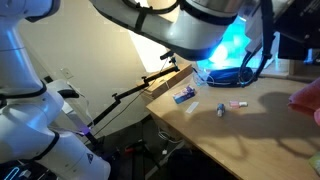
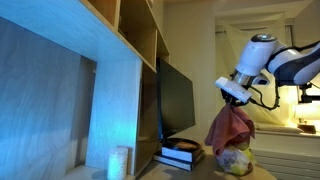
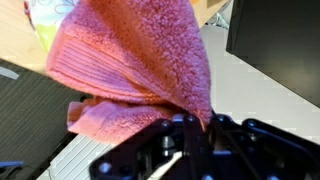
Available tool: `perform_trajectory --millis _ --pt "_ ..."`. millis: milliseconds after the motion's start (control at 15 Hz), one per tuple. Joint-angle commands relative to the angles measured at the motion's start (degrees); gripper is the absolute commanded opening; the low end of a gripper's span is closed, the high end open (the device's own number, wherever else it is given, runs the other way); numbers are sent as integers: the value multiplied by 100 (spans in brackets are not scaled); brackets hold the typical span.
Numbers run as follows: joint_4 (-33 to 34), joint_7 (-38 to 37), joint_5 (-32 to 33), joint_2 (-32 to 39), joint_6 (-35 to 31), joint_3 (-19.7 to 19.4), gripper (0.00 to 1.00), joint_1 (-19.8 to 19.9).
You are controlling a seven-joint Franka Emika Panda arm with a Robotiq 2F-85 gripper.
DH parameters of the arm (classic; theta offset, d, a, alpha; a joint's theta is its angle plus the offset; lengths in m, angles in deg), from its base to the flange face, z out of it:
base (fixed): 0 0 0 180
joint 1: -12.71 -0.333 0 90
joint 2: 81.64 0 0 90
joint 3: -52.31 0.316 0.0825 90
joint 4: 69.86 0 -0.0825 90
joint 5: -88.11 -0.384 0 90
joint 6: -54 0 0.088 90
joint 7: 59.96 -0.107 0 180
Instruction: Put the towel on the bag
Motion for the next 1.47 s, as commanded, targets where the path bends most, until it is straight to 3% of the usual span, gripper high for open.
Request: perform_trajectory --millis 0,200,267,333,467,667,933,1133,1267,1400 --pt "-36 147 53 78 -161 13 2 51" --pt "-122 362 6 91 -179 42 2 87" --pt "-304 1024 -375 25 -269 240 35 252" --pt "-431 1536 -675 -16 -388 382 36 381" --pt "-685 2448 -1503 -89 -746 705 49 694" --pt "-1063 3881 -2585 -169 -862 1704 71 1472" --pt "-1293 5813 -4055 -185 -393 3444 99 2710" --pt "-1348 7281 -5120 -236 304 4496 100 3414" --pt "-1308 8028 -5538 -275 917 4939 100 3711" --pt "-1314 8422 -5586 -389 1578 5103 100 3760"
